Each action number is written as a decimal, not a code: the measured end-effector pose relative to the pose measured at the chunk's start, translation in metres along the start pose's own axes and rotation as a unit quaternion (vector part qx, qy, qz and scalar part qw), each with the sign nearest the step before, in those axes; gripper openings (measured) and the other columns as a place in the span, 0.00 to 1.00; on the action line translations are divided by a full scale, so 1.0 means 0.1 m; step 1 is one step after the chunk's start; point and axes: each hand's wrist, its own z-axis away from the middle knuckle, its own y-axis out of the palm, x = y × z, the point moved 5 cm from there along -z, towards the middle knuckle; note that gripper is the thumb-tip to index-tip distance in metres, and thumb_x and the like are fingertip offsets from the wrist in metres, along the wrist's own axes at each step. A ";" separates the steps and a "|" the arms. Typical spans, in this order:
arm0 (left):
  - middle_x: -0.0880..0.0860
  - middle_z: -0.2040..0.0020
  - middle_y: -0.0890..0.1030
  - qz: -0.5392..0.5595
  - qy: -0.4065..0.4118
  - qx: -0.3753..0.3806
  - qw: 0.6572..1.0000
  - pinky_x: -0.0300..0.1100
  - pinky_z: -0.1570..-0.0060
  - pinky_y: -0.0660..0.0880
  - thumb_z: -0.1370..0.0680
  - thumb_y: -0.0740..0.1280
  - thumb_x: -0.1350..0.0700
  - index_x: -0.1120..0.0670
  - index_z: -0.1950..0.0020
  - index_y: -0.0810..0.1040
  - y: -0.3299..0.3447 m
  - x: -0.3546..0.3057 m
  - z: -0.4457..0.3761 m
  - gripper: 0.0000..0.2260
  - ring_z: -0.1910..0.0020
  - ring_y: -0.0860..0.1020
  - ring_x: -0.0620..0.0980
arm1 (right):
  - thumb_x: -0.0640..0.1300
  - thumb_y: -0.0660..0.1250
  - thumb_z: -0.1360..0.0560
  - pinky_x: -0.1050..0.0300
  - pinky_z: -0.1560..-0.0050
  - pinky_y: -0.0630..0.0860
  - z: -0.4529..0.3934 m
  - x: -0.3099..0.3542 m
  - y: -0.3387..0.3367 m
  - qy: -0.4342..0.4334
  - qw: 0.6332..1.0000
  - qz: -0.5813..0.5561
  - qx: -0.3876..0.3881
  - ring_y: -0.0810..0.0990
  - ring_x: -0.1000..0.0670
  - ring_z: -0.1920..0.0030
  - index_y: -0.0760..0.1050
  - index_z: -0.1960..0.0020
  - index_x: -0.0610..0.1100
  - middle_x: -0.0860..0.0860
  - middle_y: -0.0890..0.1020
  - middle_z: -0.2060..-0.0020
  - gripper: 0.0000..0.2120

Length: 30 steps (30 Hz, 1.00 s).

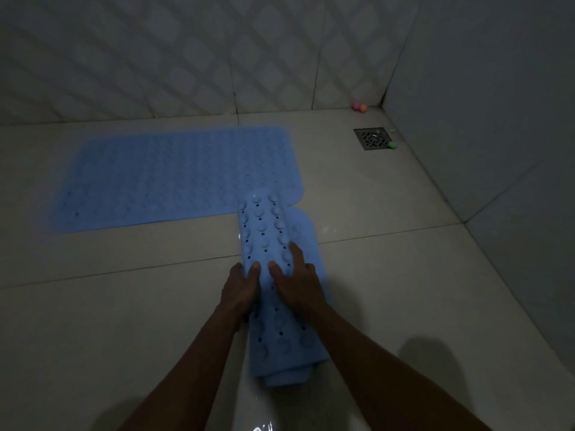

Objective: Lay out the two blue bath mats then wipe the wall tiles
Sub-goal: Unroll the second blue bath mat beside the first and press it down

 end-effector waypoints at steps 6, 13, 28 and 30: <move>0.59 0.34 0.78 -0.023 0.000 -0.058 0.998 0.58 0.36 0.74 0.19 0.58 0.42 0.52 0.36 0.75 -0.28 -0.01 -0.08 0.19 0.39 0.77 0.61 | 0.56 0.63 0.19 0.44 0.30 0.68 0.14 0.15 0.13 -0.039 0.998 0.046 -0.024 0.71 0.37 0.33 0.54 0.19 0.53 0.40 0.68 0.30 0.33; 0.58 0.33 0.76 0.007 -0.043 -0.015 0.999 0.60 0.41 0.78 0.22 0.64 0.35 0.54 0.27 0.72 -0.48 0.15 0.01 0.31 0.39 0.77 0.62 | 0.62 0.67 0.24 0.44 0.25 0.65 0.23 0.18 0.33 -0.001 0.999 0.013 0.040 0.66 0.41 0.25 0.54 0.19 0.49 0.44 0.65 0.23 0.41; 0.61 0.32 0.77 -0.051 0.018 -0.035 0.998 0.54 0.35 0.74 0.17 0.60 0.42 0.59 0.29 0.73 -0.89 0.28 0.10 0.26 0.37 0.77 0.61 | 0.57 0.75 0.29 0.42 0.31 0.71 0.24 0.39 0.71 -0.017 0.996 0.029 0.087 0.72 0.40 0.30 0.55 0.21 0.50 0.44 0.70 0.28 0.45; 0.62 0.34 0.78 -0.034 0.006 -0.032 0.999 0.57 0.36 0.75 0.20 0.62 0.38 0.60 0.29 0.73 -0.90 0.32 0.10 0.30 0.39 0.78 0.61 | 0.59 0.74 0.31 0.40 0.32 0.71 0.26 0.39 0.71 -0.019 0.996 0.035 0.074 0.71 0.39 0.31 0.54 0.21 0.52 0.42 0.69 0.29 0.46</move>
